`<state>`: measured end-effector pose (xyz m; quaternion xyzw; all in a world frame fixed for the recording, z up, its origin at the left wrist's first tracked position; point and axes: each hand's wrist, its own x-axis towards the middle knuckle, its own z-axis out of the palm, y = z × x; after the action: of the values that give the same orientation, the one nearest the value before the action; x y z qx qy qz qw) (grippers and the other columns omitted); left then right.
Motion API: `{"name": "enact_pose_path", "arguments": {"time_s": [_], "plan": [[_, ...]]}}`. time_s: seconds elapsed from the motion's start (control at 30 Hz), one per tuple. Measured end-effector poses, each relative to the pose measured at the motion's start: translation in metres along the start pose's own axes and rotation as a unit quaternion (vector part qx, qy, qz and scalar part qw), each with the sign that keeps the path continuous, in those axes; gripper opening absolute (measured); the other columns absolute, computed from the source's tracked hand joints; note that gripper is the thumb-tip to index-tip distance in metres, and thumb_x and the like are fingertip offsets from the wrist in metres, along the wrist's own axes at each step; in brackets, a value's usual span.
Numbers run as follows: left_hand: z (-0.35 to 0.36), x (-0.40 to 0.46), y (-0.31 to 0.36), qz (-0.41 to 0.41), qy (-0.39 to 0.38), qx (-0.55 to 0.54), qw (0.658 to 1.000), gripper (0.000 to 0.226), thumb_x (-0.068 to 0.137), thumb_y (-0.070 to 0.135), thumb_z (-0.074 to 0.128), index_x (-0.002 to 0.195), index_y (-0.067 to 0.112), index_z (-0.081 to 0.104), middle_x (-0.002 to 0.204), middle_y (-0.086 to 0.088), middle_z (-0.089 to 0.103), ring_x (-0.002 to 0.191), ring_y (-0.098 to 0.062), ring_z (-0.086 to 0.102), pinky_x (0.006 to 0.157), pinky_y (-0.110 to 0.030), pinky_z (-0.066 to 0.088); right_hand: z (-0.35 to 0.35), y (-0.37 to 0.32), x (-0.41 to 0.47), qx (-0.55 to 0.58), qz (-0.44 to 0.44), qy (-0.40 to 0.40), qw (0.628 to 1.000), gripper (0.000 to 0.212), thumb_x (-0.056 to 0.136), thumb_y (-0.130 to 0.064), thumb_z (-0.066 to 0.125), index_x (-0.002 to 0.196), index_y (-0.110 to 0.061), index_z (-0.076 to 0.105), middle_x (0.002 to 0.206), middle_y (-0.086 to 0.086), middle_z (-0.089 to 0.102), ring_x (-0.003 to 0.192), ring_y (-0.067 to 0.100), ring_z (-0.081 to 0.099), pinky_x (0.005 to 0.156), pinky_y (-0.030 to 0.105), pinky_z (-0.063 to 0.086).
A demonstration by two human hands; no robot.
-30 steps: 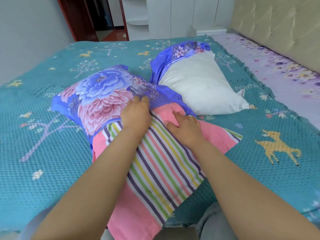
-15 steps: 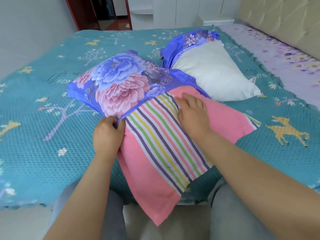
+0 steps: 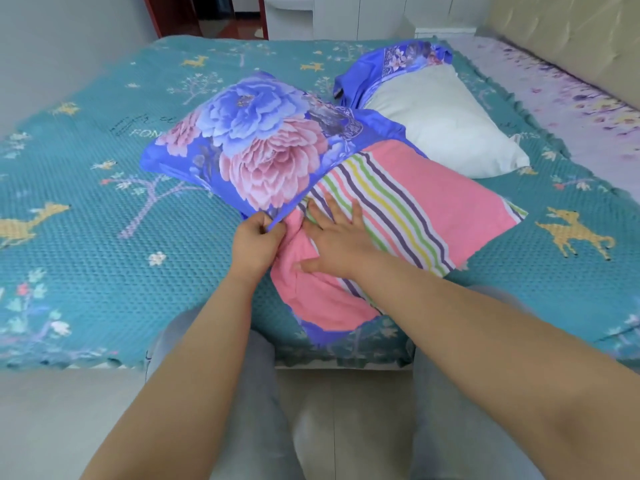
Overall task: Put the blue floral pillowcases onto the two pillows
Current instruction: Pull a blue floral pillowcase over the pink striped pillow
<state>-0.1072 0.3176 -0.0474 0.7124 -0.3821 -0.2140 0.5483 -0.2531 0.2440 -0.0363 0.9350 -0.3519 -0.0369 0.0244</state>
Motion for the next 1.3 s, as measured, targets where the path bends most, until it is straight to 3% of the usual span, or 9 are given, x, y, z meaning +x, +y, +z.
{"name": "enact_pose_path", "arguments": {"time_s": [0.17, 0.3, 0.43, 0.67, 0.9, 1.03, 1.13, 1.23, 1.3], "plan": [[0.0, -0.017, -0.011, 0.043, -0.008, -0.008, 0.999, 0.016, 0.08, 0.019, 0.07, 0.087, 0.021, 0.056, 0.085, 0.007, 0.054, 0.075, -0.004, 0.053, 0.075, -0.027, 0.043, -0.004, 0.004, -0.002, 0.007, -0.016, 0.036, 0.999, 0.101, 0.073, -0.082, 0.039, 0.151, -0.028, 0.004, 0.159, -0.004, -0.012, 0.144, 0.027, -0.017, 0.11, 0.061, -0.013], [0.001, -0.035, -0.013, -0.07, -0.05, 0.077, 0.993, 0.069, 0.075, 0.043, 0.074, 0.126, 0.013, 0.038, 0.12, -0.003, 0.043, 0.103, -0.015, 0.051, 0.094, -0.032, 0.046, -0.004, 0.016, -0.036, 0.009, -0.087, 0.074, 0.993, 0.104, 0.067, -0.088, 0.032, 0.15, -0.034, -0.001, 0.159, -0.004, -0.013, 0.144, 0.026, -0.02, 0.112, 0.057, -0.013], [-0.005, -0.048, 0.005, -0.234, -0.193, 0.011, 0.953, 0.064, 0.083, 0.063, 0.054, 0.112, 0.006, 0.054, 0.092, -0.013, 0.065, 0.069, -0.023, 0.069, 0.052, -0.031, 0.056, -0.004, 0.017, -0.073, -0.024, -0.156, 0.009, 0.987, 0.112, 0.058, -0.093, 0.032, 0.148, -0.039, -0.008, 0.156, -0.004, -0.022, 0.14, 0.026, -0.029, 0.11, 0.055, -0.019], [0.004, -0.047, 0.011, -0.267, -0.186, -0.227, 0.918, 0.03, 0.1, 0.029, 0.042, 0.109, 0.005, 0.058, 0.081, -0.011, 0.067, 0.063, -0.018, 0.068, 0.06, -0.032, 0.06, 0.017, 0.017, -0.105, -0.142, -0.158, 0.069, 0.975, 0.13, 0.054, -0.08, 0.058, 0.151, -0.019, -0.004, 0.157, 0.015, -0.014, 0.143, 0.038, -0.012, 0.108, 0.069, 0.003], [0.016, -0.051, 0.058, -0.184, -0.211, -0.315, 0.907, 0.039, 0.103, 0.035, 0.029, 0.09, 0.014, 0.059, 0.075, 0.0, 0.072, 0.067, -0.011, 0.069, 0.056, -0.023, 0.056, -0.048, 0.033, -0.084, -0.184, 0.022, 0.258, 0.948, 0.046, 0.068, -0.023, 0.067, 0.112, -0.009, 0.06, 0.108, 0.015, 0.063, 0.093, 0.034, 0.059, 0.074, 0.039, 0.037], [0.028, -0.054, 0.056, -0.032, -0.171, 0.008, 0.985, 0.056, 0.1, 0.049, 0.024, 0.084, 0.015, 0.065, 0.091, -0.004, 0.07, 0.085, -0.018, 0.066, 0.074, -0.031, 0.05, -0.099, 0.067, -0.073, -0.033, 0.141, 0.186, 0.972, 0.026, 0.087, -0.021, 0.055, 0.112, -0.015, 0.058, 0.109, 0.015, 0.057, 0.095, 0.038, 0.061, 0.067, 0.036, 0.041], [0.049, -0.056, 0.019, 0.17, -0.127, 0.402, 0.891, 0.045, 0.096, 0.047, 0.04, 0.115, 0.011, 0.059, 0.129, -0.01, 0.054, 0.11, -0.03, 0.054, 0.09, -0.039, 0.045, -0.106, 0.077, -0.067, 0.122, 0.152, 0.137, 0.971, 0.023, 0.082, -0.024, 0.064, 0.105, -0.017, 0.062, 0.104, 0.015, 0.065, 0.096, 0.033, 0.062, 0.071, 0.032, 0.041], [0.064, -0.058, 0.001, 0.204, -0.134, 0.531, 0.812, 0.071, 0.09, 0.051, 0.047, 0.147, 0.016, 0.024, 0.157, 0.001, 0.017, 0.125, -0.027, 0.04, 0.094, -0.04, 0.041, -0.089, 0.078, -0.063, 0.322, 0.131, 0.161, 0.924, 0.015, 0.076, -0.016, 0.072, 0.089, -0.02, 0.067, 0.075, 0.002, 0.065, 0.075, 0.024, 0.063, 0.065, 0.031, 0.049], [0.068, -0.054, -0.003, 0.18, -0.122, 0.578, 0.786, 0.074, 0.088, 0.054, 0.049, 0.148, 0.017, 0.023, 0.15, -0.002, 0.031, 0.124, -0.026, 0.041, 0.093, -0.039, 0.04, -0.08, 0.079, -0.061, 0.418, 0.123, 0.206, 0.876, 0.018, 0.074, -0.005, 0.07, 0.076, -0.022, 0.066, 0.055, -0.011, 0.058, 0.058, 0.009, 0.055, 0.057, 0.029, 0.047]]}}
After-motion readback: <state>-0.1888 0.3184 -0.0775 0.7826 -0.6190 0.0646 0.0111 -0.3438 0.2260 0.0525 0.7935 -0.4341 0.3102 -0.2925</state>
